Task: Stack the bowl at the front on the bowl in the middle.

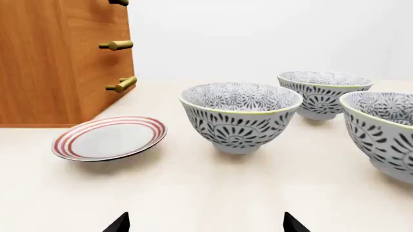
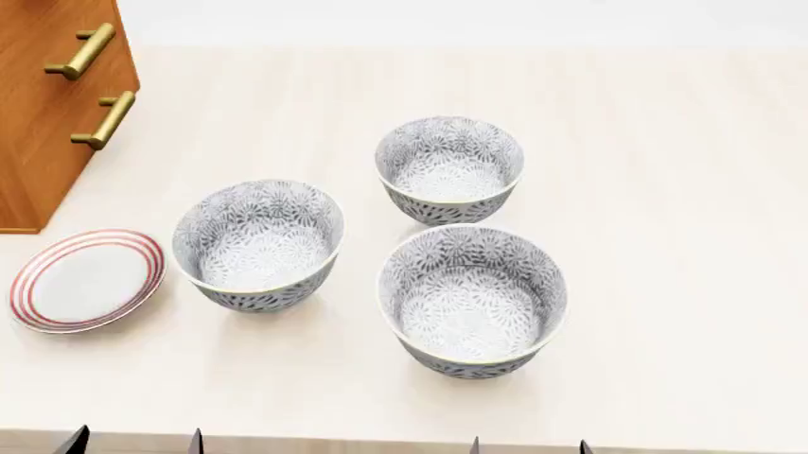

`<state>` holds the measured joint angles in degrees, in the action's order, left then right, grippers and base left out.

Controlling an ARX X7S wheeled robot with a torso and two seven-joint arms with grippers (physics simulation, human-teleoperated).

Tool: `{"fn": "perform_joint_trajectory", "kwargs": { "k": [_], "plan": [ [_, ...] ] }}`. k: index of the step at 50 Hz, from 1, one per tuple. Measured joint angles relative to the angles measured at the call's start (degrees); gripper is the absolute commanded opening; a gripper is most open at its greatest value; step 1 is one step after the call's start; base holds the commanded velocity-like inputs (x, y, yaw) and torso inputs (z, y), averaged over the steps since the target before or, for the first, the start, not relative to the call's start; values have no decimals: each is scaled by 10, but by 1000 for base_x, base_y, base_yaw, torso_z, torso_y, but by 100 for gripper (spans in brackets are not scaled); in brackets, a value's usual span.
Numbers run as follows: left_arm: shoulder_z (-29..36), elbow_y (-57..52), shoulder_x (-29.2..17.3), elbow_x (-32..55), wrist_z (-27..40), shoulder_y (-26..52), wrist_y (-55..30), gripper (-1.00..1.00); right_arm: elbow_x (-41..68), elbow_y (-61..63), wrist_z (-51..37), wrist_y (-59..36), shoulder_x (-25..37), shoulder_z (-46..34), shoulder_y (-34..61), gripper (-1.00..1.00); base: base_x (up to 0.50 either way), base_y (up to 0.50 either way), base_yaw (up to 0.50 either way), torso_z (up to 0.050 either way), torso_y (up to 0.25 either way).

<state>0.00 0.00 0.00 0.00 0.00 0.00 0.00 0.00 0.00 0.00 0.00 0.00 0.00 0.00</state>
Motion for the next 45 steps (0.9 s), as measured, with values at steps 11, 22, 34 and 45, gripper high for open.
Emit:
{"fn": "perform_joint_trajectory", "kwargs": {
  "k": [11,22,34,45],
  "plan": [
    [26,-16,-28,29,24,-2,-13,100,5,20,-30,-25,12,-19,3,100,0,0,0,0,0],
    [18,-199,-30,5,9,76,-207,100,1,217,-32,-250,15,-21,96,100,0,0,0,0,0],
    [16,-304,-35,-3,7,119,-319,100,9,328,-44,-386,23,-25,147,100,0,0,0,0,0],
    [20,-332,-41,3,13,131,-350,100,12,358,-66,-424,30,-30,163,100,0,187,0,0,0]
  ]
}}
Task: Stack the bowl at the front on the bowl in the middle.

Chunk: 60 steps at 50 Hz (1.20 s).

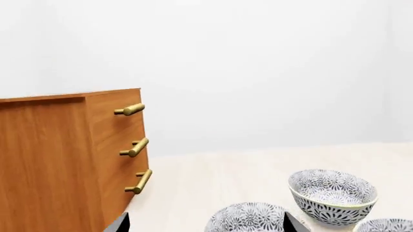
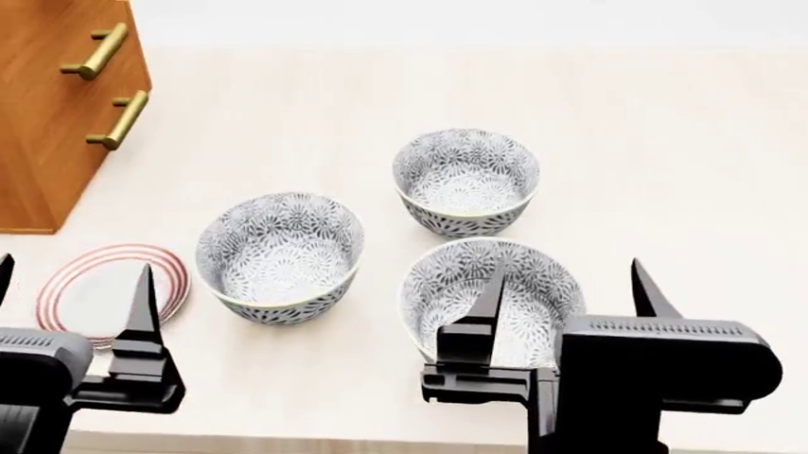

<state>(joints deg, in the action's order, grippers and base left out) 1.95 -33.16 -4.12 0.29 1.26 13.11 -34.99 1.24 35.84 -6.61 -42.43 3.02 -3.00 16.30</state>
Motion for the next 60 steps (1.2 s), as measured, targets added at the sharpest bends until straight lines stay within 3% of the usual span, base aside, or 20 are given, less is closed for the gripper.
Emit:
{"fn": "perform_joint_trajectory", "kwargs": {
  "k": [13,32,60],
  "plan": [
    [3,-4,-10,9,10,4,-6,100,4,1,-22,-8,8,-15,6,100,0,500,0,0,0],
    [6,0,-21,24,23,5,-5,100,23,-4,-41,0,16,-24,7,100,5,0,0,0,0],
    [13,25,-34,43,38,10,10,100,47,-21,-55,8,32,-33,16,100,500,0,0,0,0]
  ]
}}
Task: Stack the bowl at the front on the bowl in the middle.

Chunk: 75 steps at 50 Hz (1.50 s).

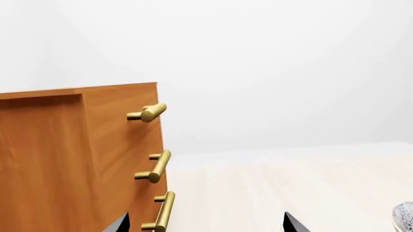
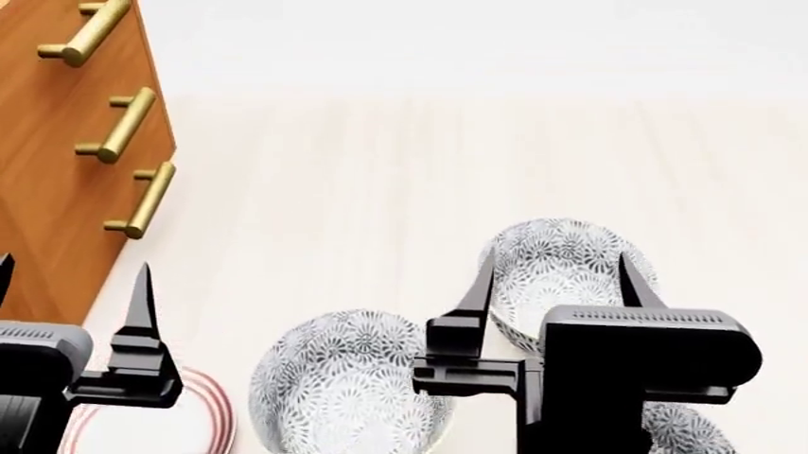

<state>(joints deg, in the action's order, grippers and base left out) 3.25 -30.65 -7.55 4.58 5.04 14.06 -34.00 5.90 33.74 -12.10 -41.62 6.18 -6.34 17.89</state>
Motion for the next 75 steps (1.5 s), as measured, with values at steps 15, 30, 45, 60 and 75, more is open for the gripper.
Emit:
{"fn": "perform_joint_trajectory", "kwargs": {
  "k": [15,30,45,60,75],
  "plan": [
    [0,7,-8,10,4,2,6,100,12,0,-15,4,0,4,3,100,167,0,0,0,1],
    [3,2,-14,18,10,-3,4,100,40,21,-28,-56,3,23,24,100,0,0,0,0,0],
    [-3,-3,-21,33,13,4,-10,100,100,27,-35,-285,7,125,150,100,0,0,0,0,0],
    [-10,5,-25,48,13,7,-8,100,134,-65,-55,-400,30,206,254,100,0,0,0,0,0],
    [-13,22,-30,61,11,11,1,100,405,-255,-205,-459,116,223,339,100,0,0,0,0,0]
  ]
}}
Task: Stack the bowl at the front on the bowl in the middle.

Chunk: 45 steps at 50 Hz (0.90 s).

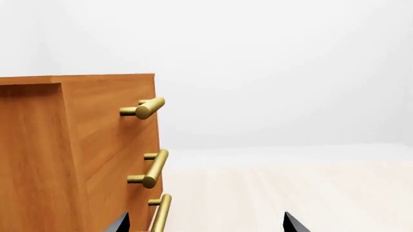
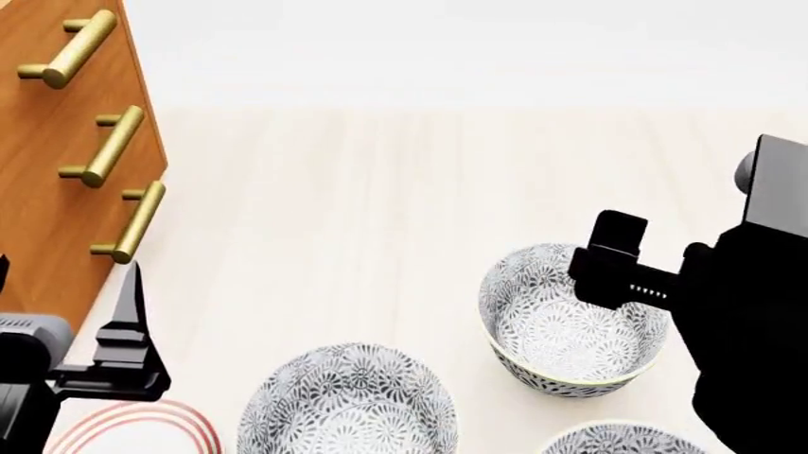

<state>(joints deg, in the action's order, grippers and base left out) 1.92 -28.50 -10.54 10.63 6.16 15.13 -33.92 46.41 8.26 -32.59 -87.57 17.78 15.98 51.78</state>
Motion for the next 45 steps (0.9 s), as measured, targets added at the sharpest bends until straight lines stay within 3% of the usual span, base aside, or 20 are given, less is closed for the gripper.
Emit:
{"fn": "perform_joint_trajectory", "kwargs": {
  "k": [19,45],
  "plan": [
    [2,33,-8,5,-1,12,13,100,67,-192,-3,55,52,-62,51,100,0,0,0,0,0],
    [14,36,-26,4,-1,-1,21,100,-34,-500,134,245,56,-172,133,100,0,0,0,0,0]
  ]
}}
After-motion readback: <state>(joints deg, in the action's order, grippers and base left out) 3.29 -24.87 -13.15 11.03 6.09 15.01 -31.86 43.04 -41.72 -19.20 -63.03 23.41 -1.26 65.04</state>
